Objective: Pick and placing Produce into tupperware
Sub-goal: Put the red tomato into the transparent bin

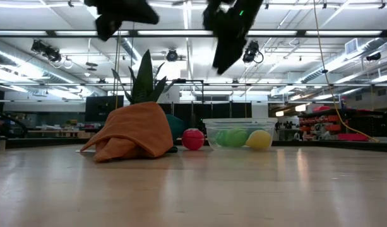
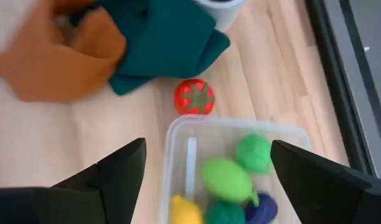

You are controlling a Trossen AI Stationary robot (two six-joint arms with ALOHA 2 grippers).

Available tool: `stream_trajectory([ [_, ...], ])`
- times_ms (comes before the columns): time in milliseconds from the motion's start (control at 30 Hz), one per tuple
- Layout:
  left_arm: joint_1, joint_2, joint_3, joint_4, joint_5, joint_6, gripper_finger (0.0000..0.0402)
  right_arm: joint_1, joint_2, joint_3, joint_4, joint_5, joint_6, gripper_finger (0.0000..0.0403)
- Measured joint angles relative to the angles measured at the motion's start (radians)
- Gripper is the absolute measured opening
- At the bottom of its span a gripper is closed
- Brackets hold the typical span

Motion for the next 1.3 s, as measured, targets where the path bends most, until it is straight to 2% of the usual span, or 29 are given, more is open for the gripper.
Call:
stream_trajectory([
  [200,0.126,0.011,0.09,-0.021,0.084,0.225,0.0021,0.018,-0.187,0.0,-0.089,-0.001,0.159,0.0306],
  [367,0.226,0.038,0.167,-0.155,0.147,0.343,0.0044,0.076,-0.31,0.0,-0.151,-0.013,0.297,0.0306],
  [533,0.305,0.082,0.241,-0.229,0.202,0.463,0.0083,0.176,-0.382,0.0,-0.297,0.003,0.388,0.0306],
  [733,0.355,0.168,0.333,-0.265,0.211,0.618,0.014,0.325,-0.404,0.0,-0.472,0.056,0.488,0.0306],
  [833,0.37,0.234,0.386,-0.269,0.217,0.674,0.0168,0.386,-0.414,-0.005,-0.481,0.087,0.517,0.0306],
  [967,0.394,0.332,0.481,-0.337,0.247,0.671,0.0199,0.437,-0.432,-0.027,-0.48,0.145,0.541,0.0306],
  [1100,0.426,0.439,0.613,-0.513,0.248,0.655,0.0218,0.46,-0.458,-0.083,-0.462,0.17,0.549,0.0306],
  [1300,0.469,0.561,0.796,-0.731,0.149,0.701,0.0221,0.465,-0.515,-0.276,-0.353,0.168,0.542,0.0306],
])
